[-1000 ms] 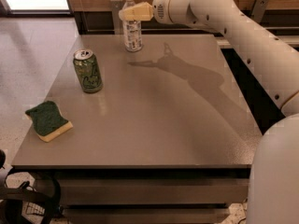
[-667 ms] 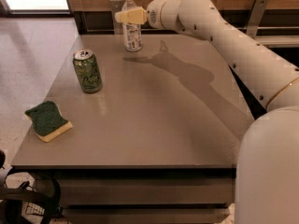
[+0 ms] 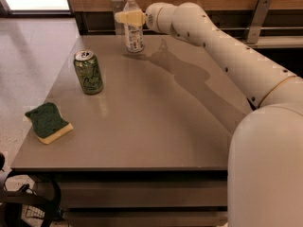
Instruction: Move blue plastic bottle near sponge
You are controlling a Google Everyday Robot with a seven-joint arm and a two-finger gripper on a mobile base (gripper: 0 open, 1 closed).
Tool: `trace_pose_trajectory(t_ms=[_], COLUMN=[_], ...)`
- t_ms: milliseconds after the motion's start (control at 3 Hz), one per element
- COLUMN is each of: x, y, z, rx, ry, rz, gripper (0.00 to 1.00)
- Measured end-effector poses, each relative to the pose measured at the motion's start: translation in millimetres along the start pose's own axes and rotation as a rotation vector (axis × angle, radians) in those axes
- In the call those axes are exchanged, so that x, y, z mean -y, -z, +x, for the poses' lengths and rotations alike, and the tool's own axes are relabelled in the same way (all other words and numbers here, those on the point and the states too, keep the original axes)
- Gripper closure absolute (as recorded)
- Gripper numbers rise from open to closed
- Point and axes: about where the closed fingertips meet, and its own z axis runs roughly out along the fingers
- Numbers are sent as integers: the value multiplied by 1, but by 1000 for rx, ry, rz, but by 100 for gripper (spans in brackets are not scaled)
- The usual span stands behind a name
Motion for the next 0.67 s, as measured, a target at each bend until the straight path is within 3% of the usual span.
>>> trace_pose_trajectory(t_ms=[333, 667], x=[-3, -14], y=[-7, -19], z=[6, 21], rx=[-8, -22], ry=[9, 53], rz=[-2, -3], gripper=[0, 22])
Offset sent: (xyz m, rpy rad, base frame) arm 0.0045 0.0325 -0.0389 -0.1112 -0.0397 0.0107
